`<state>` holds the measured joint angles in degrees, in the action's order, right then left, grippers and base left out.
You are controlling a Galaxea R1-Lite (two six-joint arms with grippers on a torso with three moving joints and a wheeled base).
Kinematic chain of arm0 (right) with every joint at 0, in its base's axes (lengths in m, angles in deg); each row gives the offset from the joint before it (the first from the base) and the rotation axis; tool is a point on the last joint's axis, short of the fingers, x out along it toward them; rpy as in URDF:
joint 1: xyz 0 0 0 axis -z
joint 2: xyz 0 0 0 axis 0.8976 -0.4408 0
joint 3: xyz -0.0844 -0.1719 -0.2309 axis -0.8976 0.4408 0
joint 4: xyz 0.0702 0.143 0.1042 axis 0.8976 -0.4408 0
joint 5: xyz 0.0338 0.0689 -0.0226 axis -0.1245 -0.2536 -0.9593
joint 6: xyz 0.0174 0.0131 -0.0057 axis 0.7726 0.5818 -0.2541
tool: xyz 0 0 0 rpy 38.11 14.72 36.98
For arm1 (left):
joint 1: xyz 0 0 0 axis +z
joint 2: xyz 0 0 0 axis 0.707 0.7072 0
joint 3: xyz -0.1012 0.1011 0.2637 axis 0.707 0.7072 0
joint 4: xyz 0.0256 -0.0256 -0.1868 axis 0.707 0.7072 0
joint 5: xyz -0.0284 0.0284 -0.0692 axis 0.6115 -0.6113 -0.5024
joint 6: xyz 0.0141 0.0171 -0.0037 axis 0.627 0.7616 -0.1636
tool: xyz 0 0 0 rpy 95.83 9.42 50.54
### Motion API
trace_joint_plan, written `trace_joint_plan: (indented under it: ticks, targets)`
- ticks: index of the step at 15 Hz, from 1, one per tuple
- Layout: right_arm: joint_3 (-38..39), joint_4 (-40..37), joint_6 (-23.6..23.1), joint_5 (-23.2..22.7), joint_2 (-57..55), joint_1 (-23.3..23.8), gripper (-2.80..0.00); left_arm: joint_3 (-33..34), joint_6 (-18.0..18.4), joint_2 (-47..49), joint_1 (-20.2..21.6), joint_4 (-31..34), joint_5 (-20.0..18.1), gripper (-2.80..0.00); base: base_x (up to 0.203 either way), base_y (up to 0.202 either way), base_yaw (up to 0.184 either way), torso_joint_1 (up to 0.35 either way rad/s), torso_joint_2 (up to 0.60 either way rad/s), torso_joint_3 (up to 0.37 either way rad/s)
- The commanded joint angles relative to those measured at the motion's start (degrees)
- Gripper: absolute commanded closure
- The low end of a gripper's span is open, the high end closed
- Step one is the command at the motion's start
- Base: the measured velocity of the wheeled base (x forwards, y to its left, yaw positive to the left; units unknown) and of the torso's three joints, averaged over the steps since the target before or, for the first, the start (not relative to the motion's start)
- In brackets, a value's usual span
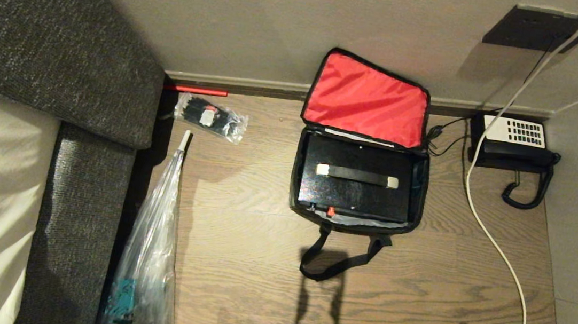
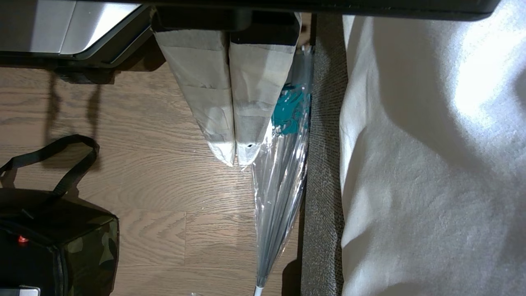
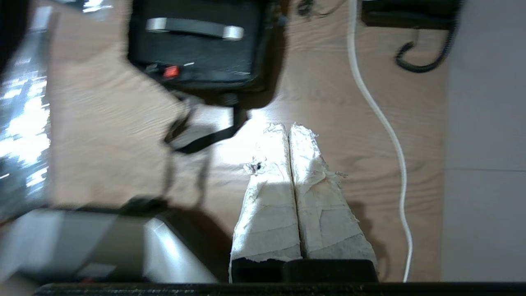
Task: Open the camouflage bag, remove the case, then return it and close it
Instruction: Grip the handle
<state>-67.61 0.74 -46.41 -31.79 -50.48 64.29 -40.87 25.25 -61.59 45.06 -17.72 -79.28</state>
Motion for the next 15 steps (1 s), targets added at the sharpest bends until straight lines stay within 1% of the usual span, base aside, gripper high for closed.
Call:
trace_joint_plan:
  ticks: [1,2,3,4,5,7,9,10,11,12,13,14,15]
  targets:
    - [-8.99,-7.31,0.71,-1.09,-5.39,0.03,0.00,0.09,-0.29,0.07,0.01,0.04,0.01,0.00,0.000,0.000,0.000,0.000,0.00,0.000]
    - [-12.86,-9.45,0.85,-1.35,-11.30,0.02,0.00,0.09,-0.20,0.07,0.01,0.04,0.01,0.00,0.000,0.000,0.000,0.000,0.00,0.000]
    - [-16.18,-11.47,-0.06,-1.54,-18.60,0.04,0.00,0.09,-0.20,0.07,0.01,0.04,0.01,0.00,0.000,0.000,0.000,0.000,0.00,0.000]
    - [-19.03,-12.99,-2.03,-1.65,-26.11,-0.14,0.00,0.09,-0.20,0.07,0.01,0.04,0.01,0.00,0.000,0.000,0.000,0.000,0.00,0.000]
    - [-21.75,-13.86,-5.23,-1.69,-34.01,-0.91,0.00,0.09,-0.20,0.07,0.01,0.04,0.01,0.00,0.000,0.000,0.000,0.000,0.00,0.000]
    - [-25.60,-12.36,-13.85,-1.80,-47.68,-3.60,0.00,0.09,-0.20,0.07,0.01,0.04,0.01,0.00,0.000,0.000,0.000,0.000,0.00,0.000]
    - [-27.30,-5.68,-26.87,-1.67,-59.82,-6.96,0.00,0.09,-0.20,0.07,0.01,0.04,0.01,0.00,0.000,0.000,0.000,0.000,0.00,0.000]
    - [-27.88,-0.69,-31.83,-1.48,-65.57,-9.16,0.00,0.16,-0.20,0.07,0.01,0.04,0.01,0.00,0.000,0.000,0.000,0.000,0.00,0.000]
    - [-28.08,4.91,-35.09,-0.96,-70.83,-12.18,0.00,0.09,-0.20,0.07,0.01,0.04,0.01,0.00,0.000,0.000,0.000,0.000,0.00,0.000]
    - [-27.97,11.85,-37.59,1.00,-76.20,-15.71,0.00,0.18,-0.20,0.07,0.01,0.04,0.01,0.00,0.000,0.000,0.000,0.000,0.00,0.000]
    - [-27.69,18.73,-39.04,4.52,-81.18,-19.16,0.00,0.09,-0.20,0.07,0.01,0.04,0.01,0.00,0.000,0.000,0.000,0.000,0.00,0.000]
    - [-27.38,24.90,-39.40,8.86,-85.95,-22.07,0.00,0.09,-0.20,0.07,0.01,0.04,0.01,0.00,0.000,0.000,0.000,0.000,0.00,0.000]
    - [-27.15,29.02,-39.18,12.36,-90.64,-24.33,0.00,0.09,-0.20,0.07,0.01,0.04,0.01,0.00,0.000,0.000,0.000,0.000,0.00,0.000]
